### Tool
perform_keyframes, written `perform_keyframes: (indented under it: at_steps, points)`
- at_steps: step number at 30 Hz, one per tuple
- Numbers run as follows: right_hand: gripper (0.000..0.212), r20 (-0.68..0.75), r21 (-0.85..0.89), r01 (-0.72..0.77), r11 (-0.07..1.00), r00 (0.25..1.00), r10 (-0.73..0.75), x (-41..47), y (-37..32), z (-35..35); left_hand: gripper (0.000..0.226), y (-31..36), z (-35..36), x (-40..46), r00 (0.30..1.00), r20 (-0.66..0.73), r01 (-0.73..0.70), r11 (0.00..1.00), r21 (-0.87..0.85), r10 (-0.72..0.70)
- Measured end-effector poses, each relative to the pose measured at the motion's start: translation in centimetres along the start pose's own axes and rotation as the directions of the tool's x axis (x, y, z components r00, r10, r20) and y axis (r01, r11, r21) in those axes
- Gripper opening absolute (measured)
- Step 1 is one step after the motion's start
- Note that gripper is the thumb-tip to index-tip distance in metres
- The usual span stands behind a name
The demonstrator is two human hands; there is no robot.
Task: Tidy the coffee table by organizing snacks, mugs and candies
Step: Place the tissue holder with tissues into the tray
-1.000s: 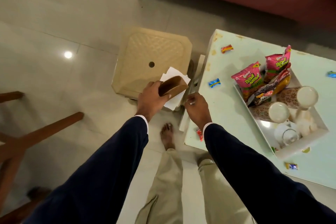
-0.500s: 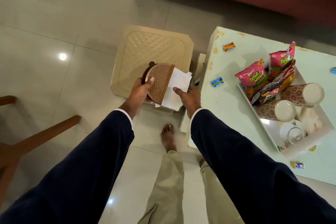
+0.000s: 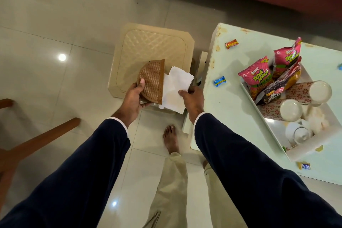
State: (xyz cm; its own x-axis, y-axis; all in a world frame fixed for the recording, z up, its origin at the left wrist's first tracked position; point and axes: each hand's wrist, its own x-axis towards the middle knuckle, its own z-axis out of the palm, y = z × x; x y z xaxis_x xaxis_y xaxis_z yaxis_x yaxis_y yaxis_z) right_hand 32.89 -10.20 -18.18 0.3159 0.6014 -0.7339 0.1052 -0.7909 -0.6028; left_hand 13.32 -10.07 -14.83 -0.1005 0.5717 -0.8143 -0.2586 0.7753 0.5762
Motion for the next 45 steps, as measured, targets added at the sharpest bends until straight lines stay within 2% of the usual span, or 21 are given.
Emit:
perform_keyframes:
  at_steps: [5,10,14,16,18,20,22,24,25,26,27,28,29,31,35,38,41,45]
  points:
    - [0.031,-0.001,0.059,-0.010,0.998,1.000,0.010,-0.1,-0.1,-0.6,0.049,0.1,0.3,-0.1,1.000,0.012,-0.010,1.000,-0.021,0.010]
    - [0.037,0.008,0.105,0.003,0.995,1.000,-0.004,0.0,-0.5,-1.7,0.054,0.4,0.6,-0.2,0.999,0.007,-0.035,0.999,-0.020,0.035]
    - [0.037,0.015,0.290,-0.015,0.957,1.000,0.011,0.0,-1.5,-3.6,0.056,0.5,0.9,-0.3,0.999,0.008,-0.047,0.999,-0.014,0.047]
    - [0.029,0.112,0.476,-0.070,0.877,0.994,0.019,0.0,-2.2,-5.1,0.057,0.5,0.8,-0.3,0.999,0.002,-0.048,0.999,-0.025,0.048]
    - [0.027,0.315,0.632,-0.211,0.745,0.949,0.002,0.0,-2.8,-6.5,0.057,0.5,0.8,-0.1,0.999,-0.005,-0.041,0.998,-0.049,0.041]
    - [0.030,0.480,0.683,-0.357,0.637,0.877,-0.024,-0.1,-3.4,-7.5,0.058,0.4,0.8,-0.1,1.000,-0.003,-0.030,0.997,-0.067,0.030]
    - [0.035,0.573,0.675,-0.442,0.590,0.818,-0.042,-0.2,-3.9,-7.5,0.058,0.3,0.8,0.0,1.000,-0.002,-0.025,0.996,-0.083,0.025]
    - [0.027,0.611,0.614,-0.468,0.636,0.791,-0.008,0.0,-4.7,-6.4,0.057,0.1,0.7,0.1,0.999,-0.002,-0.033,0.995,-0.098,0.033]
    - [0.022,0.592,0.549,-0.416,0.725,0.806,0.014,0.2,-5.2,-5.5,0.057,0.0,0.7,0.0,0.999,0.000,-0.039,0.993,-0.107,0.039]
    - [0.023,0.551,0.425,-0.300,0.854,0.834,0.019,0.5,-5.7,-4.5,0.057,0.0,0.6,-0.1,0.999,0.004,-0.043,0.992,-0.119,0.043]
    - [0.027,0.498,0.230,-0.137,0.964,0.867,0.005,0.8,-5.9,-3.4,0.056,0.0,0.6,-0.2,0.999,0.011,-0.042,0.990,-0.135,0.044]
    - [0.031,0.461,0.032,0.029,0.999,0.887,-0.040,1.1,-6.2,-2.4,0.056,0.1,0.5,-0.2,0.999,0.022,-0.036,0.987,-0.157,0.040]
    - [0.033,0.443,-0.109,0.141,0.984,0.893,-0.079,1.2,-6.4,-1.5,0.056,0.1,0.4,-0.3,0.999,0.033,-0.023,0.983,-0.183,0.030]
    - [0.035,0.429,-0.193,0.196,0.961,0.898,-0.097,1.1,-6.9,-0.4,0.057,0.3,0.4,-0.4,0.999,0.051,0.012,0.969,-0.246,0.000]
    - [0.032,0.506,-0.077,0.109,0.991,0.861,-0.055,0.5,-6.9,-0.2,0.060,0.8,0.4,-0.7,0.992,0.120,0.079,0.908,-0.413,-0.031]
    - [0.028,0.564,0.130,-0.054,0.990,0.825,-0.030,-0.3,-6.6,-1.5,0.065,1.4,0.8,-1.4,0.982,0.181,0.139,0.861,-0.489,-0.056]
    - [0.037,0.620,0.347,-0.234,0.908,0.784,-0.035,-1.1,-6.3,-3.6,0.068,1.6,1.3,-2.6,0.968,0.246,0.177,0.853,-0.491,-0.059]
    - [0.028,0.711,0.454,-0.356,0.817,0.697,-0.091,-3.0,-7.2,-6.5,0.071,3.0,2.6,-5.1,0.936,0.347,0.220,0.859,-0.463,-0.053]
